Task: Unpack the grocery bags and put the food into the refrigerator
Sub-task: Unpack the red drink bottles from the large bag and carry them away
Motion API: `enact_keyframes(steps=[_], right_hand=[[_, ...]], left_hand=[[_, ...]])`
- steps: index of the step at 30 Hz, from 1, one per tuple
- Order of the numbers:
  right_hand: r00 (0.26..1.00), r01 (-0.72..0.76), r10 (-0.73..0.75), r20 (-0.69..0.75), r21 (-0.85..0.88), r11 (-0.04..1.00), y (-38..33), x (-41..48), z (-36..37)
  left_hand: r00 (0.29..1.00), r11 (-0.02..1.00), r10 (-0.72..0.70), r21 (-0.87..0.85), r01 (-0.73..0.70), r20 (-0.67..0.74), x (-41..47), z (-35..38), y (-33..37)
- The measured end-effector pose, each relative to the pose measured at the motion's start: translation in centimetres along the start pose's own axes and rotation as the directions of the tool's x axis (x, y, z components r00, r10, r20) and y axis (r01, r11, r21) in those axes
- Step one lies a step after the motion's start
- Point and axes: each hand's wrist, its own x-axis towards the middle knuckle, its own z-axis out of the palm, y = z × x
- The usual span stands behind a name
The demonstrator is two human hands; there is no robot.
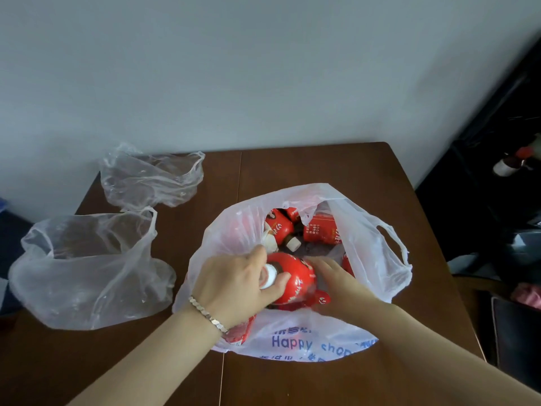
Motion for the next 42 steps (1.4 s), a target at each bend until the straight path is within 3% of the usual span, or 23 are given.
enact_keyframes(steps=[3, 7, 10, 13, 17, 21, 26, 30, 33, 37, 39, 42], right_hand=[[0.949, -0.259, 0.292, 0.121, -0.229, 0.938, 2.6, 0.8, 2.2], [0.903, -0.31, 0.379, 0.201, -0.306, 0.9, 3.0, 0.8, 4.6], [0.895, -0.35, 0.427, 0.134, -0.385, 0.854, 2.7, 0.4, 5.8], [0.915, -0.363, 0.399, 0.059, -0.309, 0.879, 2.3, -0.6, 5.8], [0.962, -0.269, 0.274, 0.018, -0.138, 0.953, -0.1, -1.7, 3.6], [0.983, -0.17, 0.155, -0.1, -0.169, 0.971, -3.5, -2.2, 1.6], [0.975, -0.165, 0.151, -0.161, -0.082, 0.983, -6.3, -5.1, -2.4], [0.967, -0.149, 0.114, -0.227, -0.144, 0.978, -9.3, -8.5, -6.8], [0.9, -0.228, 0.151, -0.41, -0.145, 0.963, -11.6, -11.2, -9.0], [0.724, -0.342, 0.243, -0.645, -0.031, 0.939, -14.0, -15.9, -10.3], [0.619, -0.411, 0.319, -0.717, 0.05, 0.91, -14.7, -18.8, -10.0], [0.458, -0.502, 0.419, -0.784, 0.161, 0.85, -15.2, -23.9, -8.8]], left_hand=[[0.996, 0.997, -0.074, 0.017, 0.075, -0.056, 0.1, -1.1, -0.8], [0.991, 0.993, -0.101, 0.05, 0.106, -0.084, 0.2, -2.2, -1.3], [0.992, 0.994, -0.1, 0.046, 0.104, -0.082, -0.3, -2.0, -1.5], [0.992, 0.992, -0.108, 0.055, 0.112, -0.07, -1.1, -2.0, -1.4], [0.974, 0.981, -0.18, 0.043, 0.187, -0.142, -2.4, -2.5, -0.9], [0.953, 0.942, -0.296, 0.147, 0.302, -0.063, -3.4, -4.0, 0.2], [0.967, 0.945, -0.244, 0.207, 0.255, -0.075, -3.6, -6.7, -0.5], [0.978, 0.959, -0.165, 0.211, 0.189, -0.126, -3.1, -8.8, -0.4], [0.99, 0.981, -0.05, 0.179, 0.074, -0.134, -2.0, -9.6, 0.4], [0.981, 0.975, 0.161, 0.17, -0.142, -0.106, -0.5, -11.6, 2.7], [0.933, 0.945, 0.322, 0.122, -0.305, -0.161, -0.3, -12.3, 4.3], [0.803, 0.84, 0.528, 0.03, -0.542, -0.277, -0.1, -12.7, 7.2]])
